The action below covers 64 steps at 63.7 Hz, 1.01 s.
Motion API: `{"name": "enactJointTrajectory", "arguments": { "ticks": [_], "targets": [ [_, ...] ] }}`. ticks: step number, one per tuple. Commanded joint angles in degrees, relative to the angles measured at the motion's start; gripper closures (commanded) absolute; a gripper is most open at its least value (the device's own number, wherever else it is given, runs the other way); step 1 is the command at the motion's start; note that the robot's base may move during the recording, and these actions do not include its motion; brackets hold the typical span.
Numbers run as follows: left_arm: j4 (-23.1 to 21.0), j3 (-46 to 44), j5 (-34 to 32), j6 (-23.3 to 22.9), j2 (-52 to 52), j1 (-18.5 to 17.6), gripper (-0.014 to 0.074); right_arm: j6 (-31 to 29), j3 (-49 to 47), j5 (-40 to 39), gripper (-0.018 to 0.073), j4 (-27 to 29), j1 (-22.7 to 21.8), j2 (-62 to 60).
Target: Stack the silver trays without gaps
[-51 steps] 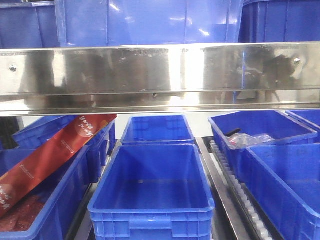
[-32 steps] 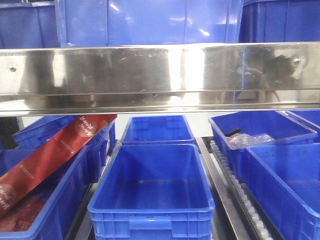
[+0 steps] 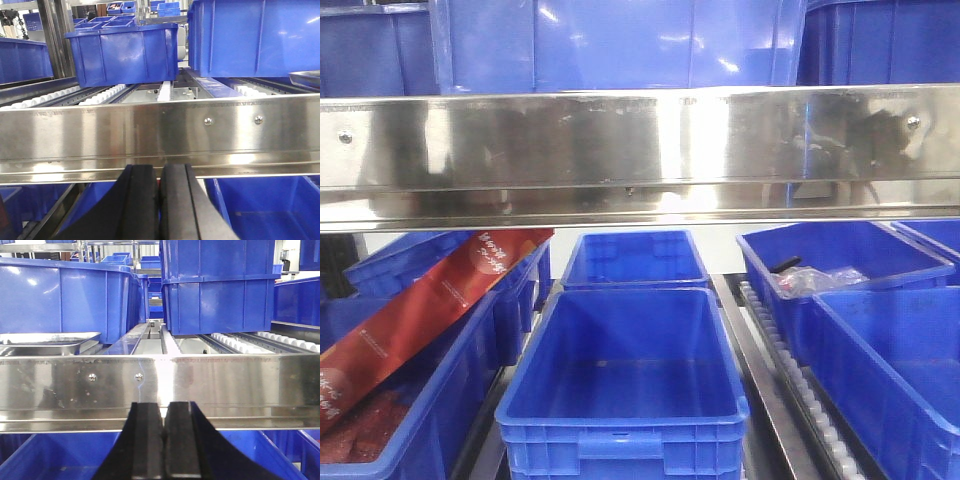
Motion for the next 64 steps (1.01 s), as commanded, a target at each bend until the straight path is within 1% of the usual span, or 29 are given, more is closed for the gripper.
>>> {"name": "enactJointTrajectory", "arguments": {
  "ticks": [1,5,8,12,18,20,22,23,24,26,27,29,30,34,38,40,44,50,53,57,60,64],
  "targets": [
    [0.1,-0.1,-1.0,-0.2,-0.2,0.2,0.0604,-0.1,0.0,-2.3,0.0636,-0.1,-0.2,-0.4],
    [0.1,-0.1,-3.9,-0.2,-0.2,0.2,0.0604,-0.1,0.0,-2.3,0.0636,-0.1,-0.2,-0.4],
    [0.1,-0.1,-8.3,-0.2,-0.2,0.2,0.0604,-0.1,0.0,-2.9,0.0636,-0.1,-0.2,-0.4],
    [0.1,-0.1,-12.3,-0.2,-0.2,0.2,0.0604,-0.1,0.0,-4.4,0.0636,-0.1,-0.2,-0.4],
    [0.1,-0.1,-16.7,-0.2,-0.2,0.2,0.0604,-0.1,0.0,-6.6,0.0636,-0.1,-0.2,-0.4],
    [-0.8,-0.1,-18.4,-0.5,-0.2,0.2,0.0604,-0.1,0.0,-6.9,0.0636,-0.1,-0.2,-0.4],
    [-2.8,-0.1,-18.8,-3.3,-0.2,0.2,0.0604,-0.1,0.0,-7.0,0.0636,0.0,-0.2,-0.4],
    [-4.0,-0.1,-18.7,-6.5,-0.2,0.2,0.0604,-0.1,0.0,-7.0,0.0636,0.0,-0.2,-0.4],
    [-4.7,-0.1,-18.5,-8.5,-0.2,0.2,0.0604,-0.1,0.0,-7.0,0.0636,0.3,-0.2,-0.4],
    [-5.7,-1.2,-16.8,-11.7,-0.2,0.2,0.0604,-0.1,0.0,-6.7,0.0636,1.4,-0.2,-0.4],
    [-5.7,-1.8,-15.7,-12.2,-0.2,0.2,0.0604,-0.1,0.0,-6.4,0.0636,2.0,-0.2,-0.4],
    [-5.6,-3.5,-12.0,-12.2,-0.2,0.2,0.0604,-0.1,-0.1,-5.9,0.0636,3.1,-0.2,-0.4],
    [-5.6,-5.0,-9.1,-12.2,-0.2,0.2,0.0604,-0.1,-0.7,-5.5,0.0636,3.4,-0.2,-0.4],
    [-5.6,-9.7,-0.9,-12.2,-0.2,0.2,0.0604,-0.1,-3.9,-2.9,0.0636,4.0,-0.2,-0.4],
    [-5.2,-13.9,1.8,-11.9,0.1,0.2,0.0604,-0.1,-9.6,3.3,0.0636,4.2,-0.2,-0.4],
    [-3.9,-16.2,1.7,-11.0,1.2,0.2,0.0604,-0.1,-12.0,5.9,0.0636,4.2,-0.2,-0.4],
    [1.1,-21.8,2.1,-9.5,4.4,0.2,0.0604,-0.1,-18.0,11.7,0.0636,4.0,-0.2,-0.4],
    [6.5,-31.0,7.2,-8.5,10.5,0.2,0.0604,-0.1,-26.4,18.9,0.0634,3.9,-0.2,2.7],
    [7.7,-35.4,10.2,-8.5,14.0,0.2,0.0604,-0.1,-30.5,22.1,0.0634,3.9,-0.2,5.5],
    [7.9,-41.0,14.0,-8.3,18.9,0.2,0.0604,-0.1,-36.0,25.1,0.0634,3.7,-0.2,9.6],
    [7.6,-45.3,18.1,-8.3,22.6,0.2,0.0604,-0.1,-40.4,27.0,0.0634,2.9,-0.2,13.2],
    [5.6,-51.7,23.6,-8.3,28.0,-0.2,0.0603,-0.1,-47.1,31.2,0.0634,2.0,-0.2,18.7]
  ]
}}
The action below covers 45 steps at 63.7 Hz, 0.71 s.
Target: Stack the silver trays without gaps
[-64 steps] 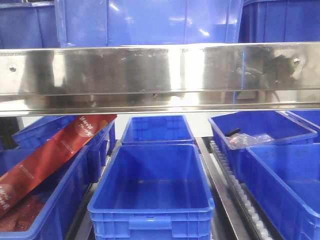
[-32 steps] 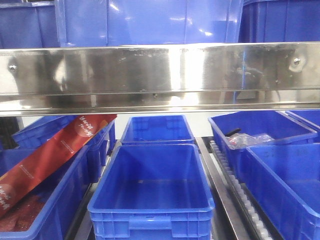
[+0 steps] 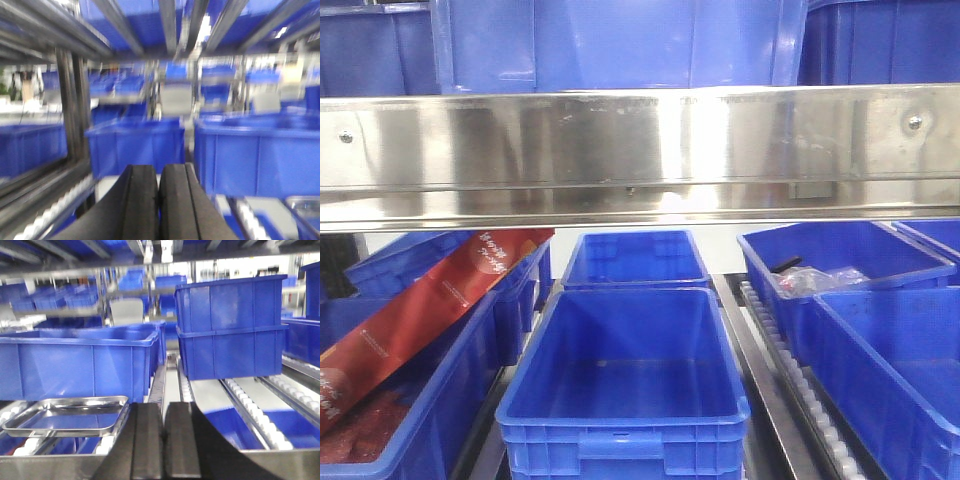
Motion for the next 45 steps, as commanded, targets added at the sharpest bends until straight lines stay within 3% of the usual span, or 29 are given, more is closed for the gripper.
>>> {"name": "enactJointTrajectory", "arguments": {
  "ticks": [1,11,20,30,45],
  "targets": [
    [-2.0,-8.1,8.0,0.3,6.8,-0.4,0.0603,-0.1,-7.9,5.0,0.0634,-1.3,-0.2,6.5],
    [-12.7,-21.5,20.9,5.7,20.2,-4.7,0.0603,-0.1,-20.8,16.9,0.0634,-0.3,-0.2,20.7],
    [-19.1,-30.0,27.7,5.8,32.3,-10.2,0.0603,-0.1,-28.3,24.0,0.0634,3.6,-0.1,32.7],
    [-21.4,-33.7,27.3,4.5,43.2,-16.1,0.0603,-0.1,-32.7,26.1,0.0634,6.3,0.1,43.5],
    [-20.2,-36.8,18.8,2.2,57.1,-24.5,0.0603,-1.0,-36.9,22.7,0.0634,5.6,6.8,55.6]
  ]
}}
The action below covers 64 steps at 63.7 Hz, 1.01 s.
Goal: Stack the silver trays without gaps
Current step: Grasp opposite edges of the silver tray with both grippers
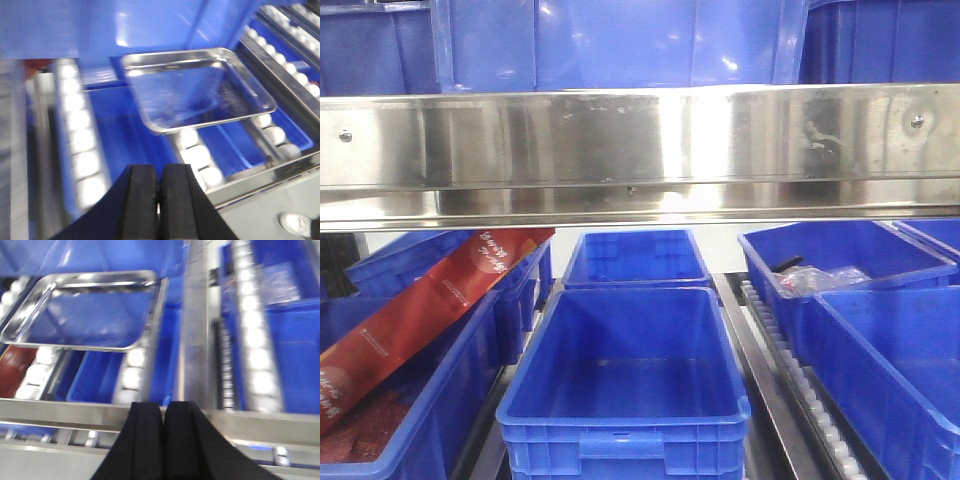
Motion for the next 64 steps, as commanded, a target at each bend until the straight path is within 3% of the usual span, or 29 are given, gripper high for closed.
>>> {"name": "enactJointTrajectory", "arguments": {
  "ticks": [1,18,30,38,48,50,59,64],
  "targets": [
    [0.9,-1.9,-3.3,-2.1,4.3,-2.7,0.0603,-0.8,-1.9,-2.5,0.0634,-0.4,2.3,3.4],
    [16.1,-14.0,-3.0,-9.3,19.7,-8.7,0.0603,-0.8,-9.4,-4.1,0.0634,-9.9,9.4,16.1],
    [20.6,-23.2,0.8,-14.5,27.2,-8.9,0.0582,-0.8,-14.1,-6.2,0.0634,-9.9,10.0,23.3],
    [24.3,-26.9,1.3,-16.8,30.3,-8.9,0.0491,-0.8,-16.9,-7.7,0.0634,-9.4,10.0,27.2],
    [25.4,-29.7,1.3,-16.8,33.4,-8.9,0.0385,-0.8,-20.5,-8.0,0.0615,-7.1,10.0,32.0],
    [25.4,-29.7,1.1,-16.8,33.9,-8.9,0.0370,-0.8,-21.3,-7.7,0.0582,-6.7,10.0,32.9],
    [25.4,-29.7,1.1,-16.8,35.9,-8.9,0.0294,-0.8,-23.3,-7.7,0.0192,-3.8,10.0,36.3],
    [25.1,-29.7,1.3,-16.8,37.0,-8.9,0.0257,-0.8,-24.4,-7.8,0.0048,-3.4,10.0,37.8]
  ]
}}
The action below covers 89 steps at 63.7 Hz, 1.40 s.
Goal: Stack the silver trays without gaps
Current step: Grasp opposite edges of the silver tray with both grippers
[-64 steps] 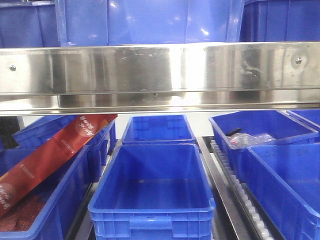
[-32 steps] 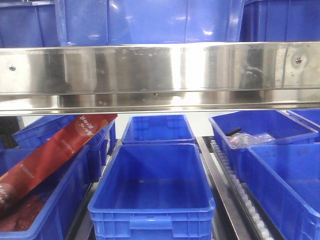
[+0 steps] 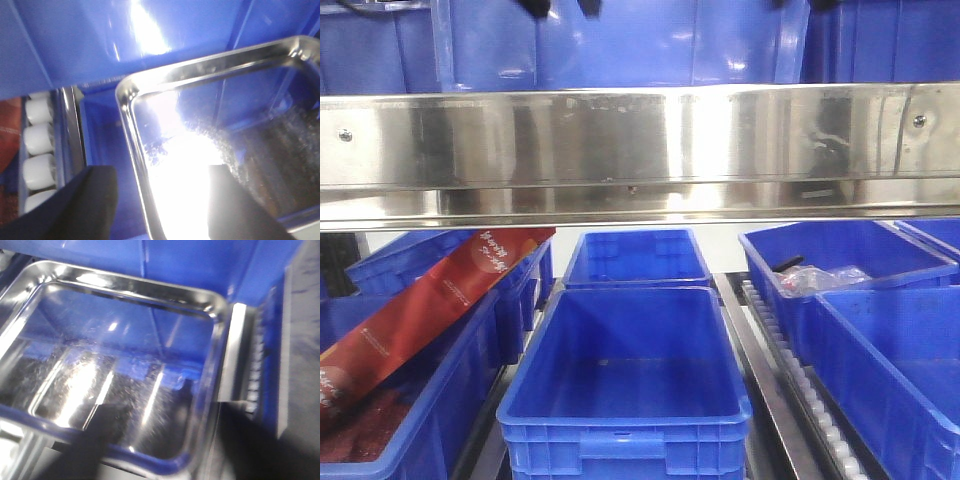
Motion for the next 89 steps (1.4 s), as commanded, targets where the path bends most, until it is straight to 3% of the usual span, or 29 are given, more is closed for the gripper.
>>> {"name": "enactJointTrajectory", "arguments": {
  "ticks": [1,21,89],
  "targets": [
    [-0.2,-0.4,-0.3,-0.5,0.8,-0.1,0.0251,-0.5,-1.5,-1.1,0.0045,0.7,0.0,1.2],
    [-1.0,-0.4,-2.3,-1.9,2.6,-0.1,0.0214,-0.5,-1.9,-1.2,0.0176,0.6,0.0,4.9],
    [0.1,-0.4,-2.6,-1.9,6.8,0.9,0.0214,-0.5,-1.9,-3.4,0.0187,-0.1,-1.5,10.1]
  ]
}}
